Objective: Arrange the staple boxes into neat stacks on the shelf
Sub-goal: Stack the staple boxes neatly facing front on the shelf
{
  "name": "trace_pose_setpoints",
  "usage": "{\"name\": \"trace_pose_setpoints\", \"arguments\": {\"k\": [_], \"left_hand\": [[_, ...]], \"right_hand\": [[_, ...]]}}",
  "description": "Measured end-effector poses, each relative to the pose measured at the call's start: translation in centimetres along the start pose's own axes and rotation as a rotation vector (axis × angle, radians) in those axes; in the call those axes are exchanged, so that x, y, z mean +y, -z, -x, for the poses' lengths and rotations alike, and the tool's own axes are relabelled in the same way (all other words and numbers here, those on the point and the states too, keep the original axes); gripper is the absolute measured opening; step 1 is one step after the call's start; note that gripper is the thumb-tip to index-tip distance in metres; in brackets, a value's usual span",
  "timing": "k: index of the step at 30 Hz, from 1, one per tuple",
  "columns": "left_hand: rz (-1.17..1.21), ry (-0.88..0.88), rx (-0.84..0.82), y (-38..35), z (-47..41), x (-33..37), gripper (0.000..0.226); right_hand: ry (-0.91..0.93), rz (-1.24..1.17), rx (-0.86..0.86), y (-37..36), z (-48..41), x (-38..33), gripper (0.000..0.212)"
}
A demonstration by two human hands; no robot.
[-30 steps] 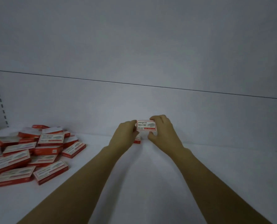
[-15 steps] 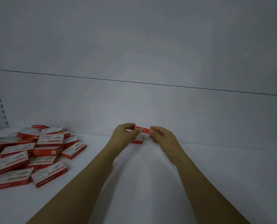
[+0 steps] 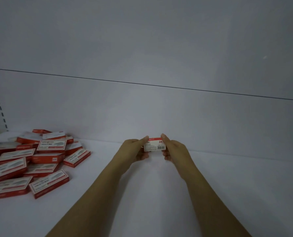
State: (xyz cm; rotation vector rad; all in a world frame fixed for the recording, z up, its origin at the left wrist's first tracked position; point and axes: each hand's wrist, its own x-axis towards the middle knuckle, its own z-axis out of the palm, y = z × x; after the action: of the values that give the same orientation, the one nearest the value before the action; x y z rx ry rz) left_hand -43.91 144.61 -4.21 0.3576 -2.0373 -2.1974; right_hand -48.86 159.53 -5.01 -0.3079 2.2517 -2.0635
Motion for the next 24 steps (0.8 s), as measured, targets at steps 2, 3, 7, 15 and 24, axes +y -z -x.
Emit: {"name": "trace_pose_setpoints", "arguments": {"k": [2, 3, 7, 15, 24], "left_hand": [[0.049, -0.011, -0.083, 0.3, 0.0, -0.1, 0.029], [0.091, -0.018, -0.129, 0.4, -0.1, -0.1, 0.028], [0.260, -0.042, -0.263, 0.7, -0.4, 0.0, 0.040], [0.101, -0.165, -0.245, 0.2, -0.6, -0.3, 0.042], [-0.060, -0.348, 0.017, 0.8, 0.3, 1.2, 0.050]], "right_hand": [[0.074, -0.009, 0.028, 0.1, 0.0, -0.6, 0.033], [0.121, -0.024, 0.031, 0.1, 0.1, -1.0, 0.029], [0.332, 0.052, -0.021, -0.4, 0.9, -2.6, 0.026], [0.560, 0.370, -0.097, -2.3, 2.0, -2.7, 0.041], [0.349, 0.216, -0.102, 0.5, 1.2, -3.1, 0.039]]}}
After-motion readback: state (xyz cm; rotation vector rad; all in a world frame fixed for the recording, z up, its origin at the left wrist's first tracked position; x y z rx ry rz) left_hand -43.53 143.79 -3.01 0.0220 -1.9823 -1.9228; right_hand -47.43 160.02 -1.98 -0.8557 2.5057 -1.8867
